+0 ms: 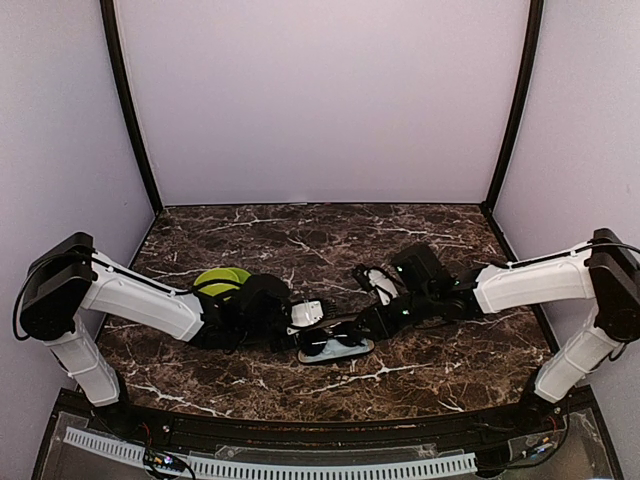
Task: Organize the sunglasses
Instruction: Adjust the sunglasses in the sunglasses case, then adjust the sunglasses and the sunglasses case.
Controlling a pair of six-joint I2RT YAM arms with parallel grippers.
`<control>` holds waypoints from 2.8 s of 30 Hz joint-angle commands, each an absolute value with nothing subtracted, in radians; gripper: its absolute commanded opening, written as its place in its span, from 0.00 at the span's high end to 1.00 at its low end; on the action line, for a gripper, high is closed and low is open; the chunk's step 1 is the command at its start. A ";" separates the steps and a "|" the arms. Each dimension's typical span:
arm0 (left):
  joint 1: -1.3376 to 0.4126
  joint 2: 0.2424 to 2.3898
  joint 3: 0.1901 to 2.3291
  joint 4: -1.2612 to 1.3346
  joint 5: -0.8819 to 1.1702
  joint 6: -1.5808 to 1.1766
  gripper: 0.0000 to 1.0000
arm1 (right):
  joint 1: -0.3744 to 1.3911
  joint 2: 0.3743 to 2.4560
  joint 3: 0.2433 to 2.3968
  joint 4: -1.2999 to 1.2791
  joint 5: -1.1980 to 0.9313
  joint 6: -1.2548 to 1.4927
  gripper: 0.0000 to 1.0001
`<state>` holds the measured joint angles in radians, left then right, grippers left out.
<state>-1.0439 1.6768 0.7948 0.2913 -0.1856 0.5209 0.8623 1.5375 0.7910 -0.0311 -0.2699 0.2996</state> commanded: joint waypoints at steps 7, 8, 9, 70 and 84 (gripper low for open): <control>-1.067 1.635 0.795 0.323 -0.195 0.535 1.00 | 0.832 1.492 0.730 0.013 -0.198 0.332 0.53; -1.070 1.633 0.796 0.323 -0.207 0.535 1.00 | 0.830 1.482 0.723 0.014 -0.190 0.335 0.53; -1.072 1.630 0.794 0.327 -0.220 0.539 1.00 | 0.831 1.472 0.719 0.014 -0.182 0.339 0.53; -1.217 1.744 0.853 0.437 -0.610 0.636 1.00 | 0.834 1.586 0.530 0.472 -0.250 0.548 0.56; -1.212 1.737 0.854 0.423 -0.607 0.618 1.00 | 0.834 1.641 0.487 0.611 -0.250 0.548 0.56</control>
<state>-1.2144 1.7687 0.8318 0.4099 -0.6277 0.6430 0.8360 1.6199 0.5030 0.5323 -0.2516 0.5407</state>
